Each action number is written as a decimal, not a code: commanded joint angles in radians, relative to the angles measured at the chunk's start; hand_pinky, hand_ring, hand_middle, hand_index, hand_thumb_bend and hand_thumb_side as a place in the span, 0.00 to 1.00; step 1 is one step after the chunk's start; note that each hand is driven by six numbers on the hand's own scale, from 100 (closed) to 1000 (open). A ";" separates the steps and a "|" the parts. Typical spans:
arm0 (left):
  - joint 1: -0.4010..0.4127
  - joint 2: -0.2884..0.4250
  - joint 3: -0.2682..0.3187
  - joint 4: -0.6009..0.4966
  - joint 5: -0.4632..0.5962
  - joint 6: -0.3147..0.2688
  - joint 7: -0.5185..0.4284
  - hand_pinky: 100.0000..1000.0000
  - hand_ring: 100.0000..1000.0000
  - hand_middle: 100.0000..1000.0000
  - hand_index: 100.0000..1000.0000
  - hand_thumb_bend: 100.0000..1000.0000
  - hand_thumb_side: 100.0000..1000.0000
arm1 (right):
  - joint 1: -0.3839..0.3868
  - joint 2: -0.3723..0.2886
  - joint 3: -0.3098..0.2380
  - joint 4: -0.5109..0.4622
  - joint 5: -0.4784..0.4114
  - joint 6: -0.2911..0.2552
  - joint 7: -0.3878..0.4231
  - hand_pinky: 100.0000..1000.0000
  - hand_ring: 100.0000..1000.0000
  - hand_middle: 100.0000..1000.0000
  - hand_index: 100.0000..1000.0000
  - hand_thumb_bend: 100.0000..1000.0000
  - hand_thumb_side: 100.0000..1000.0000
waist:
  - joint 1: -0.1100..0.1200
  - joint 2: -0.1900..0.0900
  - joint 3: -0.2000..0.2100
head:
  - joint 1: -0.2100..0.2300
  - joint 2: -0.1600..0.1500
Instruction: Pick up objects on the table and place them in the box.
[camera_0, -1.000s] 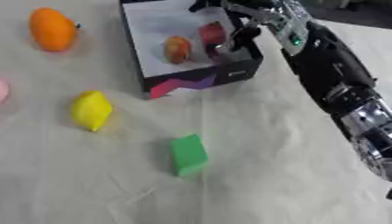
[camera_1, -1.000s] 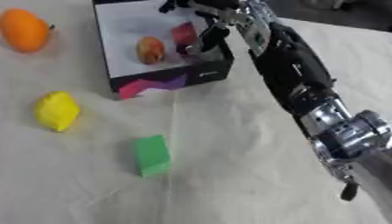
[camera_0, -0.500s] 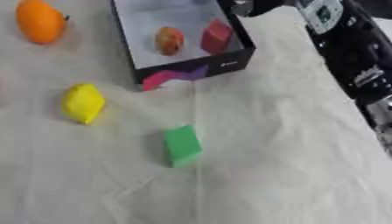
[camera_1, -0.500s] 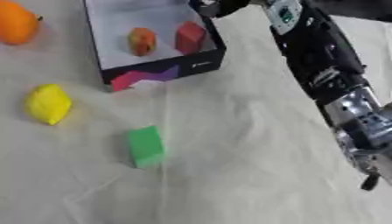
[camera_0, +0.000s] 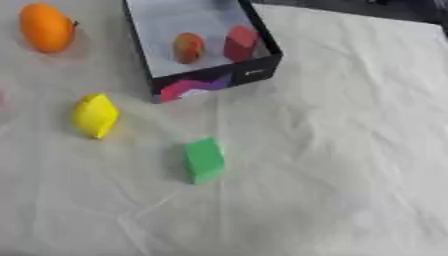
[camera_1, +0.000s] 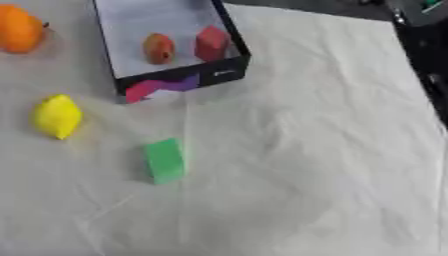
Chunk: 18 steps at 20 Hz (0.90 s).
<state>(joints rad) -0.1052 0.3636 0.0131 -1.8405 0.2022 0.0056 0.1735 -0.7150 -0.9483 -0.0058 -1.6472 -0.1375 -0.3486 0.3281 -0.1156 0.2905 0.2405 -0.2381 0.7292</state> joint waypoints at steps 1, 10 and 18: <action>0.005 0.019 0.017 -0.013 -0.002 -0.004 0.012 0.88 0.71 0.55 0.68 0.00 0.83 | 0.050 -0.058 -0.057 -0.112 -0.082 0.051 -0.004 0.81 0.84 0.77 0.91 0.00 0.00 | 0.025 -0.040 -0.014 | 0.036 0.001; 0.032 0.016 0.028 -0.015 -0.005 -0.008 0.028 0.88 0.71 0.55 0.68 0.00 0.82 | 0.184 0.023 -0.021 -0.340 0.010 0.079 0.086 0.81 0.85 0.79 0.91 0.00 0.00 | 0.053 -0.053 -0.077 | 0.091 0.005; 0.047 0.030 0.025 -0.013 -0.011 -0.006 0.025 0.88 0.71 0.55 0.68 0.00 0.83 | 0.192 0.015 0.155 -0.346 0.222 0.016 0.196 0.82 0.84 0.79 0.91 0.00 0.05 | 0.053 -0.062 -0.123 | 0.128 0.017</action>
<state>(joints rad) -0.0582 0.3639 0.0306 -1.8407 0.1963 -0.0004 0.1975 -0.5107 -0.9061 0.1379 -1.9796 0.0548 -0.3230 0.5095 -0.0767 0.2629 0.1170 -0.1166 0.7401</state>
